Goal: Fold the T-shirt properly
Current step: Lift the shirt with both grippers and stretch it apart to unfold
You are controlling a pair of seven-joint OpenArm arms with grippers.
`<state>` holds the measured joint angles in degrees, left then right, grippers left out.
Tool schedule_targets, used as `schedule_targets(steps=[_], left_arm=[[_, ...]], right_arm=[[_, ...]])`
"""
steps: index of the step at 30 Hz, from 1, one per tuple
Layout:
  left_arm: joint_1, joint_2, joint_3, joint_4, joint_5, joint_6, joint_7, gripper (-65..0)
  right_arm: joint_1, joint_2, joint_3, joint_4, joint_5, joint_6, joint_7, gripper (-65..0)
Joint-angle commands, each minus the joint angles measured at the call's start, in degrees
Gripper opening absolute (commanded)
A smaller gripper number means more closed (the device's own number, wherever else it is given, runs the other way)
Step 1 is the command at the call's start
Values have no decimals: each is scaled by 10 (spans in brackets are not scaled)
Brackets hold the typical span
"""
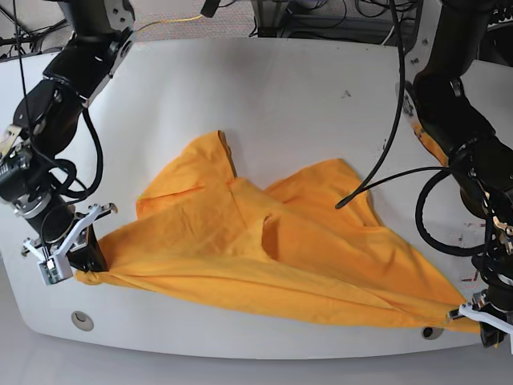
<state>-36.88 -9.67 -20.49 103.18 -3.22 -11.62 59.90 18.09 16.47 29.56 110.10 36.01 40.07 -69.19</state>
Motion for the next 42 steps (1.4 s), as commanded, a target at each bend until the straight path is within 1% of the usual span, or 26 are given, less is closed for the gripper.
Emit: schedule_targets(steps=[1,3,6,8,10,11,13,15,19,24,26,30,34,36,39,42], left_arm=[[-61,-15,2,-1,-1,2,-15,-624],[-81,-19,3,-6,-3,2,-15,-622],[-112,-29,4,-8,-3,2,-15,-622],[-135,-31,17,-19,-3,2,-15,-622],[-152,-33,22,-26,-3,2,-14,-622],[-163,-42,22,-26,-2,2,-14,-622],[-179,-52,22,-32,-3,2,-15,-622],[-209,-59,23,-48,-4,1,-15,-622],[-254,-75,24,-63,-5,1,-15,-622],[-276,-92,25,-66,-5,1,-15,-621],[-274,-92,25,-65,-5,-2,-15,-621],[-241,-88,25,-50,-5,-35,-6,-621],[-184,-87,25,-16,-5,-38,1,-622],[-148,-84,25,-4,-6,-39,1,-622],[-98,-64,25,20,-6,-40,1,-622],[-34,-58,25,49,-6,-40,1,-621]], right_arm=[[67,48,-23,-21,-7,-1,19,-650],[103,63,-43,-37,-8,-1,19,-650],[156,96,-73,-63,-11,-1,19,-650],[198,114,-94,-90,-7,-1,19,-650],[234,124,-111,-108,-7,-1,19,-650],[262,131,-123,-119,-7,-1,19,-650],[295,138,-141,-133,-8,-1,19,-650],[354,147,-177,-157,-11,-1,20,-650],[436,157,-225,-197,-8,-1,20,-650],[502,163,-269,-207,-11,-1,20,-650],[508,163,-279,-207,-11,-1,20,-650],[489,161,-283,-202,-7,-1,19,-650],[445,165,-275,-192,-7,-1,19,-650],[398,165,-248,-174,-7,-1,19,-650],[329,163,-216,-145,-7,-1,19,-650],[258,161,-191,-110,-7,-1,19,-650]])
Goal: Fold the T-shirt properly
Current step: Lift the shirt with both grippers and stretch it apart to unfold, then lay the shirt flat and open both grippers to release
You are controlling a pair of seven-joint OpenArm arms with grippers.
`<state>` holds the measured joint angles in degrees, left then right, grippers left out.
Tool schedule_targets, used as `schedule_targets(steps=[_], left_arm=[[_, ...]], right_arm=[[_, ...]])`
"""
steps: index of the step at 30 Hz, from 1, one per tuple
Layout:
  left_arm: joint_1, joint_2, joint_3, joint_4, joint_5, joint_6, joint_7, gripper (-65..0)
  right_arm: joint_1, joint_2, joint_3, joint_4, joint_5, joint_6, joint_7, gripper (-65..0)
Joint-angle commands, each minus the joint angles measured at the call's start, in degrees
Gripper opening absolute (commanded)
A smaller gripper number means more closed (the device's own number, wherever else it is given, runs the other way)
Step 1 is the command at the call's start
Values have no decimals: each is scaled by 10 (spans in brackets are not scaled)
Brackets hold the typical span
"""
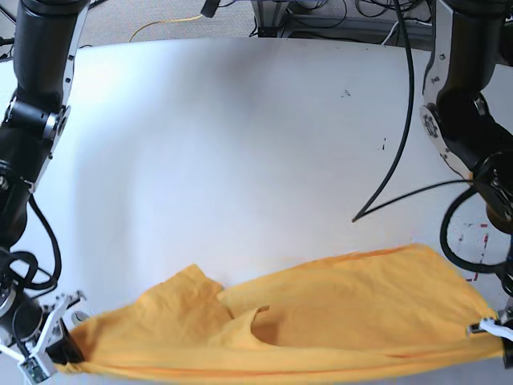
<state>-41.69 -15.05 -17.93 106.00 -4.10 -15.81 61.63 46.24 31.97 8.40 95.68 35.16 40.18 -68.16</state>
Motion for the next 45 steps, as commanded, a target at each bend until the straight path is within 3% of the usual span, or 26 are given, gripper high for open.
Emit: schedule_targets(steps=[1,11,27,33,38,45], left_arm=[[26,-5,0,24,3,2,-16,-621],[189,28,-1,57,3,2,-16,-622],[404,45,-36,78,2,1,-18,-625],[482,62,-79,80,4,-39,-18,-626],[530,68,-142,78,6,-105,-18,-626],[574,68,-173,78,6,-153,-18,-626]], right_arm=[[-41,5,28,41,1,-2,9,-650],[-247,-41,109,125,1,-2,-12,-650],[-466,-118,220,158,1,-2,-23,-650],[-540,-155,266,157,1,-2,-24,-650],[-590,-188,273,157,1,-2,-48,-650],[-652,-224,300,159,1,-2,-63,-650]])
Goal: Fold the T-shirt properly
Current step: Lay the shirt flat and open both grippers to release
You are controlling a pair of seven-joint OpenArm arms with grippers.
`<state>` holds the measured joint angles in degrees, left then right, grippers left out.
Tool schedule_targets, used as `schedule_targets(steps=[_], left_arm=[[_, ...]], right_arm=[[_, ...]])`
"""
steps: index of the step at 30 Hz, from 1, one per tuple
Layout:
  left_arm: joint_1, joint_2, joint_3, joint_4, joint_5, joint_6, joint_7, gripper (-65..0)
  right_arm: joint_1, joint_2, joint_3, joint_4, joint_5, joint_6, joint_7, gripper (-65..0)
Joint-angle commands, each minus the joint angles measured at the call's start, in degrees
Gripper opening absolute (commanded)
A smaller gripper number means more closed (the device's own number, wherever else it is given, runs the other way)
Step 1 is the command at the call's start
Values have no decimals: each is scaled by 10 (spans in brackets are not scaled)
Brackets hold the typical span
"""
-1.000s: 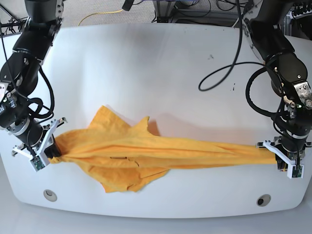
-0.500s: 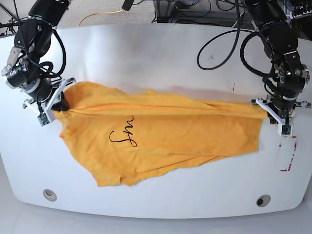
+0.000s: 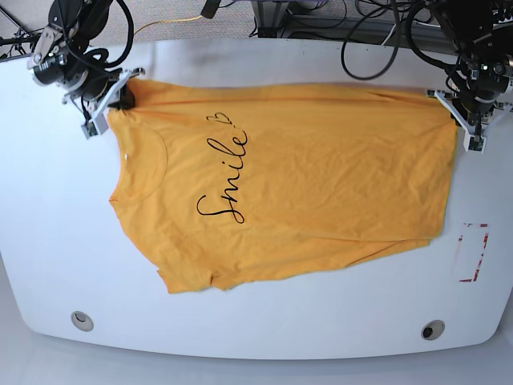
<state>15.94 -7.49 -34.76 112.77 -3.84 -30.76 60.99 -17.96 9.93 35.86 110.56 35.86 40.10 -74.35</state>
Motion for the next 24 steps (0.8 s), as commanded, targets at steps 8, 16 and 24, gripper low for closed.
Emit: schedule_targets(steps=[8,16,24], left_arm=[[44,-9,-8,10,5,-5,-12,-626],[70,-7,-32,10,5,-6,-12,-626],[84,-11,-35,9,5,-7,-10,-614]], right_arm=[[-40,-22,34,11,-6,-1,-2,-650],[-54,-36,34,10,-7,-1,-2,-650],[-57,-37,61,11,-6,-1,-2,-552]])
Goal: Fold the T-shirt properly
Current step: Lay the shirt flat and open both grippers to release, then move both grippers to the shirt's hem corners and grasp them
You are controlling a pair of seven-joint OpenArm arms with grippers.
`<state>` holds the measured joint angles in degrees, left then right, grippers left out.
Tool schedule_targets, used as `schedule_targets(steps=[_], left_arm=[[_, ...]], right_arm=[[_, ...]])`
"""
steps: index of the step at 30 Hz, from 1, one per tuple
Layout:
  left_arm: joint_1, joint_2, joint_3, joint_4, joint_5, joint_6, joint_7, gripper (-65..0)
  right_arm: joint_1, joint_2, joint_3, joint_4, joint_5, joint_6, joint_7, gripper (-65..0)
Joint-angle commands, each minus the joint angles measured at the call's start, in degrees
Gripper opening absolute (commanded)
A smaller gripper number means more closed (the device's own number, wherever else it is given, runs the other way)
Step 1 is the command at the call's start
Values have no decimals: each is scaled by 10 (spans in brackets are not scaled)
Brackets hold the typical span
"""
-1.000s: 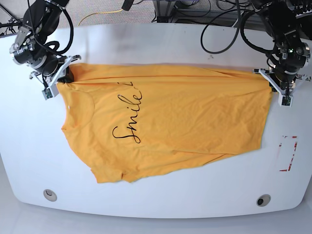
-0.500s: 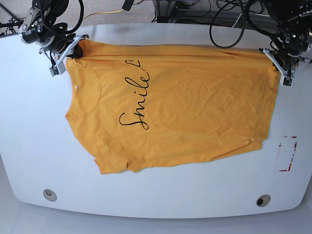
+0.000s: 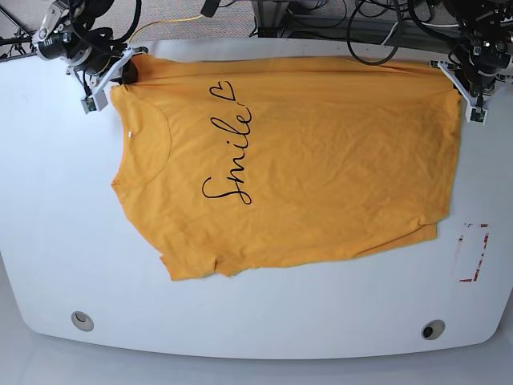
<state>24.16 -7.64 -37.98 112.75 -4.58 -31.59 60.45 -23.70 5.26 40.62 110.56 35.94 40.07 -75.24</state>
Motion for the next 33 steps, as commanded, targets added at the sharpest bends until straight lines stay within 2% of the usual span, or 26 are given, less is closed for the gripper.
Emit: schedule_targets(steps=[1,3,7,8,10,16,24,28,33], left_arm=[[2,-10,0,9,13,2,-4,-587],[8,-10,0,9,9,2,-4,-504],[6,-9,9,9,8,2,-4,-211],[5,-9,13,10,8,2,-4,-132],[3,-9,19,10,8,2,-4,-76],[-33,-10,20,13,8,1,-4,-71],[-112,-30,19,10,10,2,-4,-71],[-160,-32,20,8,13,4,-4,-71],[-240,-37,21,-20,13,6,-4,-71]], right_arm=[[1,9,14,12,-6,-1,7,-482],[1,9,14,12,-6,-1,7,-361],[6,9,14,12,-5,-1,8,-159],[10,10,14,12,4,-1,8,-132],[12,12,14,12,18,-1,10,-125],[45,13,19,11,55,-1,12,-127],[141,14,38,8,51,-1,8,-127],[189,31,36,-15,17,-1,8,-125],[274,42,36,-117,-17,-1,12,-125]])
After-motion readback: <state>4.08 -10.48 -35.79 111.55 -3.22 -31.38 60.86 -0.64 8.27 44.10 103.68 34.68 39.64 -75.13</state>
